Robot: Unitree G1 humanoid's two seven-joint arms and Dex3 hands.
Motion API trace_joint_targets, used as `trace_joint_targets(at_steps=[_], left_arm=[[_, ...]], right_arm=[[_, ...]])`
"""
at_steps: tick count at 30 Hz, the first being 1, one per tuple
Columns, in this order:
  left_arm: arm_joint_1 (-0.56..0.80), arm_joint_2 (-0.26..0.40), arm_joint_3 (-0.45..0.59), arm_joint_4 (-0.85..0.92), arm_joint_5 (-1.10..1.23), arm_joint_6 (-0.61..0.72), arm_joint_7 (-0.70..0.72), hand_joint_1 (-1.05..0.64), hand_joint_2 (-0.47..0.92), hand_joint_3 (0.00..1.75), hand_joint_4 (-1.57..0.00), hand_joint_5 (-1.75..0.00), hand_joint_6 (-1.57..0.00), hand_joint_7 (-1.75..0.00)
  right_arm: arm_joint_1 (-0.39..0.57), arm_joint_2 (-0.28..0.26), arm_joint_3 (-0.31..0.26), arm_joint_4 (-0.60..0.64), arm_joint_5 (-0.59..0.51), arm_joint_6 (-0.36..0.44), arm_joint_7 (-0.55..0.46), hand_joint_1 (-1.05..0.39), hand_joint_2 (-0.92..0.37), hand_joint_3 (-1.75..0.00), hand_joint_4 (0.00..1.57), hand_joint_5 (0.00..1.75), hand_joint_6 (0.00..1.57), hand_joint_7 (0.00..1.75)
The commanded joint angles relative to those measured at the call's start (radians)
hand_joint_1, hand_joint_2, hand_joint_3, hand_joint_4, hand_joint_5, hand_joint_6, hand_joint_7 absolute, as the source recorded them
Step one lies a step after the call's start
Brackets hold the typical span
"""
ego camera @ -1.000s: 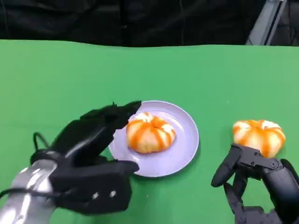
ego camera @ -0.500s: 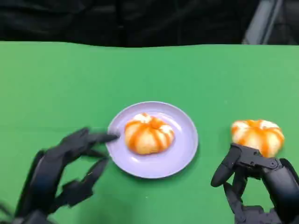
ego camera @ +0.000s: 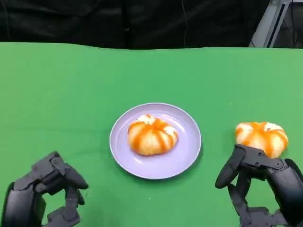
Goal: Grasp the bread from the table and place it into the plate.
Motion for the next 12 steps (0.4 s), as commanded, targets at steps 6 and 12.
trace_joint_targets(at_steps=[6, 12], left_arm=[[-0.029, -0.009, 0.021, 0.056, 0.044, -0.052, 0.004, 0.0, 0.46, 1.26, -0.84, -1.74, -0.76, -1.6], [-0.044, -0.006, 0.022, 0.093, 0.042, -0.088, -0.006, 0.01, 0.45, 1.3, -0.85, -1.72, -0.76, -1.59]], right_arm=[[0.003, -0.023, -0.025, 0.023, 0.017, -0.037, -0.001, 0.07, -0.3, -1.38, 0.85, 1.67, 0.77, 1.36], [0.003, -0.024, -0.023, 0.022, 0.01, -0.03, -0.001, 0.06, -0.32, -1.32, 0.83, 1.69, 0.76, 1.35]])
